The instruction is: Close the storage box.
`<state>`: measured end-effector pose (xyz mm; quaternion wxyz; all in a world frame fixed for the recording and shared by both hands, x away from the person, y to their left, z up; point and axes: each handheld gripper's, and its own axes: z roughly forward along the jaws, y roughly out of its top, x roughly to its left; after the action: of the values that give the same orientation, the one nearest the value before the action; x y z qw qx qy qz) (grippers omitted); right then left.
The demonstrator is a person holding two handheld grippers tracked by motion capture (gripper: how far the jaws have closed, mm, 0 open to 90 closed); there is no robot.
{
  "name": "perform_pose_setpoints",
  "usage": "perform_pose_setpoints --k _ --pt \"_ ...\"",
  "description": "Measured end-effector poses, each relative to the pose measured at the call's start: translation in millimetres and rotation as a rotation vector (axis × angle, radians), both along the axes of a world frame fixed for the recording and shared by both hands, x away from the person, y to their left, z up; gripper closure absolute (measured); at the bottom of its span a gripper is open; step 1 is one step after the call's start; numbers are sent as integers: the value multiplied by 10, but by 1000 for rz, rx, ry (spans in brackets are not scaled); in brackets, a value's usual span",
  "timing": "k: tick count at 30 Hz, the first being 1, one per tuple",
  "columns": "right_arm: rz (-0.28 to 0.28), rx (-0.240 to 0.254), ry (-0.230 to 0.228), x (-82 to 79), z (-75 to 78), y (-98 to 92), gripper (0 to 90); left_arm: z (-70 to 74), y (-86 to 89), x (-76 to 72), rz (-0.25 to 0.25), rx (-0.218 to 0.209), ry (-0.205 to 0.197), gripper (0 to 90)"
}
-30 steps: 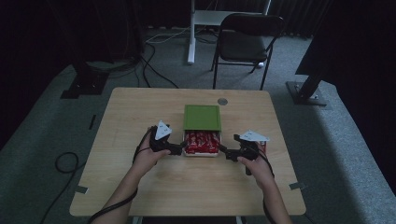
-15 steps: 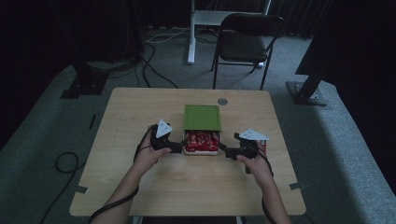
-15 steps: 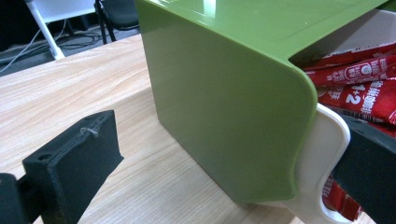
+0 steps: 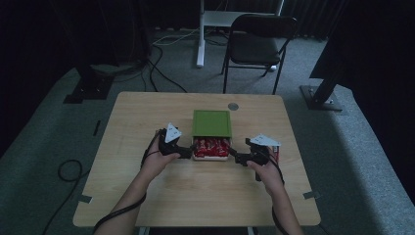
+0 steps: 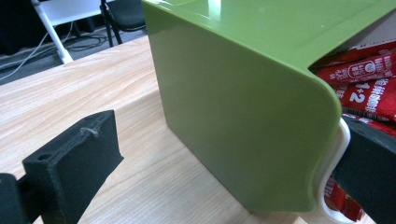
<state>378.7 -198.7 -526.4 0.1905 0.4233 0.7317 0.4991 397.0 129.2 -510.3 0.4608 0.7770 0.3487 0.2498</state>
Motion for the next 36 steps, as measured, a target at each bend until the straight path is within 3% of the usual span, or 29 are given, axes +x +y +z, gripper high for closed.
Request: perform_pose_setpoints --k 29,31,33,36 --pt "-40 4 -6 30 0 35 141 -1 -44 74 2 13 -2 6" --pt "-28 18 -7 10 18 53 138 17 -62 51 -14 -21 5 6" --pt "-4 49 -5 -4 35 74 137 32 -80 30 -22 -11 -3 6" --pt "14 51 -21 -26 69 106 133 53 -85 -4 -26 -16 -4 6"
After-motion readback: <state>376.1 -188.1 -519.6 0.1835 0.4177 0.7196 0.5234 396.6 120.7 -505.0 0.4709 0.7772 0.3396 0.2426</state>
